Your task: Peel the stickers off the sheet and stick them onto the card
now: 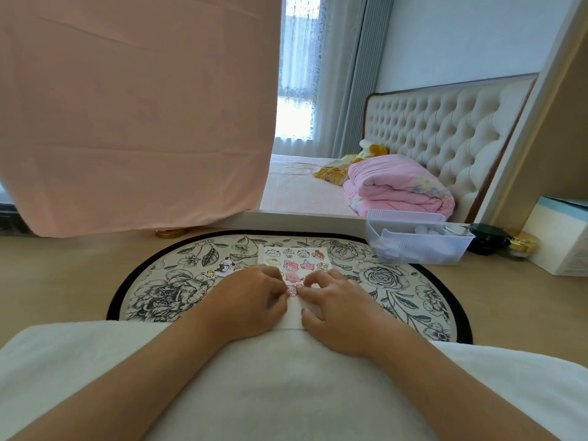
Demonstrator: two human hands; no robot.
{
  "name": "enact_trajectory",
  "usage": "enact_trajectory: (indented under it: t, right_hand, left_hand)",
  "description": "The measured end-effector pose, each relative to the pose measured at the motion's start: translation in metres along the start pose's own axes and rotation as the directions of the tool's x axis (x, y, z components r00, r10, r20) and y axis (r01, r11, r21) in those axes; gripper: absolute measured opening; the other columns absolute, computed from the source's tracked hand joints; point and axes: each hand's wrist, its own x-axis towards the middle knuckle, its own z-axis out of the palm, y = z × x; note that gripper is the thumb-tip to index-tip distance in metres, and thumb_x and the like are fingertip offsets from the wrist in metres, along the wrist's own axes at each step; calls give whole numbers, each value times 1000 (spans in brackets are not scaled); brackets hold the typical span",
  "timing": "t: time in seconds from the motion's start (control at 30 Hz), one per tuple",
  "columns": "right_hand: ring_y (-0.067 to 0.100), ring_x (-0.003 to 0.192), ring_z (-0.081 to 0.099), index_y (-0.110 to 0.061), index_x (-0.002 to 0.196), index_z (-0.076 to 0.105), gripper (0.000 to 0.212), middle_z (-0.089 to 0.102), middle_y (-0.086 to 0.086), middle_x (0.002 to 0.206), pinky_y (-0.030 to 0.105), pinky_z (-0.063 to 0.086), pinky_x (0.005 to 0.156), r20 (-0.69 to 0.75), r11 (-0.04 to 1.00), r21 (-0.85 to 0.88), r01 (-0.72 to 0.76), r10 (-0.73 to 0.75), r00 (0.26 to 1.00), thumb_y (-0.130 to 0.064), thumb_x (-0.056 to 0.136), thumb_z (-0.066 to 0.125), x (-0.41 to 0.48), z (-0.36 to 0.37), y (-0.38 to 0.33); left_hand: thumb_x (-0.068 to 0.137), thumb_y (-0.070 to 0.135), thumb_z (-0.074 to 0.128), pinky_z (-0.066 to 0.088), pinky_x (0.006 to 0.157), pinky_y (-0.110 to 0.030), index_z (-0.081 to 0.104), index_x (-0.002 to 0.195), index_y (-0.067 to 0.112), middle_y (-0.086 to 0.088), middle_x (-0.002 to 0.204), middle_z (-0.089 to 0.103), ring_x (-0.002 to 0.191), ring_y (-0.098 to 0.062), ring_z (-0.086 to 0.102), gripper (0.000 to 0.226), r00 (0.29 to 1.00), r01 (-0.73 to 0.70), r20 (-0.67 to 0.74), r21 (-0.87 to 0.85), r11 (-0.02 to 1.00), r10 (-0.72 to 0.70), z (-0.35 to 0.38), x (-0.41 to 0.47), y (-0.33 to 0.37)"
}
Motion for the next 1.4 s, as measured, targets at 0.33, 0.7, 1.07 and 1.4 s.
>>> enact_trajectory:
  t: [0.33, 0.7, 1.07, 1.4]
  right_hand:
    - [21, 131, 29, -28, 148, 39, 53, 37, -4, 143, 44, 34, 108, 2, 1000, -5, -16, 16, 1000, -47, 98, 34, 0, 4, 2]
    - [22, 134, 26, -30, 153, 34, 59, 34, 0, 143, 45, 29, 111, 44, 1000, -4, -3, 3, 999, -50, 97, 32, 6, 3, 4]
    - [21, 137, 24, -36, 152, 34, 55, 33, -3, 149, 48, 29, 113, 43, 999, 43, 10, -12, 999, -52, 99, 29, 1, 3, 12]
    - [15, 138, 31, -37, 143, 51, 49, 44, -9, 146, 46, 29, 114, -22, 991, 136, 16, -13, 1000, -54, 98, 41, -1, 3, 20]
  left_hand:
    - [91, 61, 12, 33, 113, -29, 49, 146, 25, 8, 146, 47, 137, -11, 35, 75, 988, -99, 139, 258, 961, 64, 1, -2, 5]
    - [88, 63, 16, 47, 102, -26, 57, 138, 31, 20, 142, 54, 136, -1, 43, 72, 995, -46, 95, 227, 973, 24, 4, -13, 9]
    - [95, 55, 36, 55, 83, -30, 68, 122, 39, 20, 122, 65, 114, -5, 56, 45, 995, -104, 13, 152, 983, 103, 3, -15, 10]
    - [85, 57, 24, 56, 76, -32, 76, 101, 30, 20, 106, 63, 100, -1, 55, 61, 998, 66, -21, 168, 984, -63, 7, -14, 14]
